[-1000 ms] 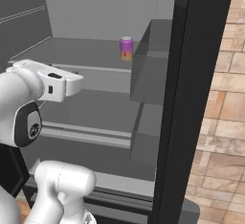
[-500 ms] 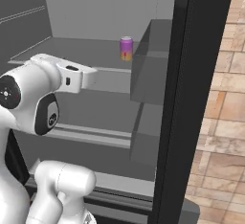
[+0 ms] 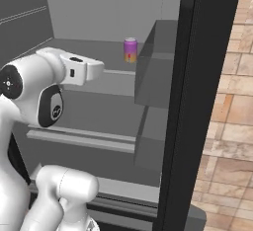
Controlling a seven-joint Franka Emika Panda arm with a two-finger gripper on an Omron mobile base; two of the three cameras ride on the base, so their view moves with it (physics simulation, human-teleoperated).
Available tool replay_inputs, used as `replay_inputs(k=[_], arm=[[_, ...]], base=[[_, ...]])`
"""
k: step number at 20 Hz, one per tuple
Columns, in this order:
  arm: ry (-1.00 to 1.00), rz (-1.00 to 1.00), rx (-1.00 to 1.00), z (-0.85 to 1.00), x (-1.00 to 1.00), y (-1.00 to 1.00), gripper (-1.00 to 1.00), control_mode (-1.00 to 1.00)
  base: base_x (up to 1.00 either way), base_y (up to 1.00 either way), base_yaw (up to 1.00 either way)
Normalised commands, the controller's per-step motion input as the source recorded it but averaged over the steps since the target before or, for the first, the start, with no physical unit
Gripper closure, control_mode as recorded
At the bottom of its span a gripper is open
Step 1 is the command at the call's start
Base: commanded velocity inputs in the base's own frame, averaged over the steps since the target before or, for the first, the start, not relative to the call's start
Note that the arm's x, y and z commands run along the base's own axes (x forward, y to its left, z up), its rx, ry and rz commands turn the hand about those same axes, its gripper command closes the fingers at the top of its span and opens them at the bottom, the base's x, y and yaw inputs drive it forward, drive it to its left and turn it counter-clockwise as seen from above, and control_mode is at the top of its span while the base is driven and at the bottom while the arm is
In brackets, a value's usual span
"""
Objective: Open the fridge, grab two sodas, and place both sodas inside the bowl with ice on the dining counter.
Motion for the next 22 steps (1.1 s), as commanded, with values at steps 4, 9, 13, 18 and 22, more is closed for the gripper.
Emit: replay_inputs(k=[4,9,13,18,22], arm=[[0.00,-0.07,-0.15,0.03,0.05,0.00,-1.00,-1.00],[0.04,-0.02,-0.06,0.01,0.29,0.00,-1.00,-1.00],[0.02,0.00,0.00,0.00,0.50,0.00,-1.00,-1.00],[0.00,0.00,0.03,-0.01,0.36,-0.14,-1.00,-1.00],[0.00,0.00,0.04,-0.03,0.28,-0.27,-1.00,-1.00]], base=[[0.00,0.00,0.00],[0.00,0.00,0.00],[0.00,0.00,0.00],[0.00,0.00,0.00],[0.00,0.00,0.00]])
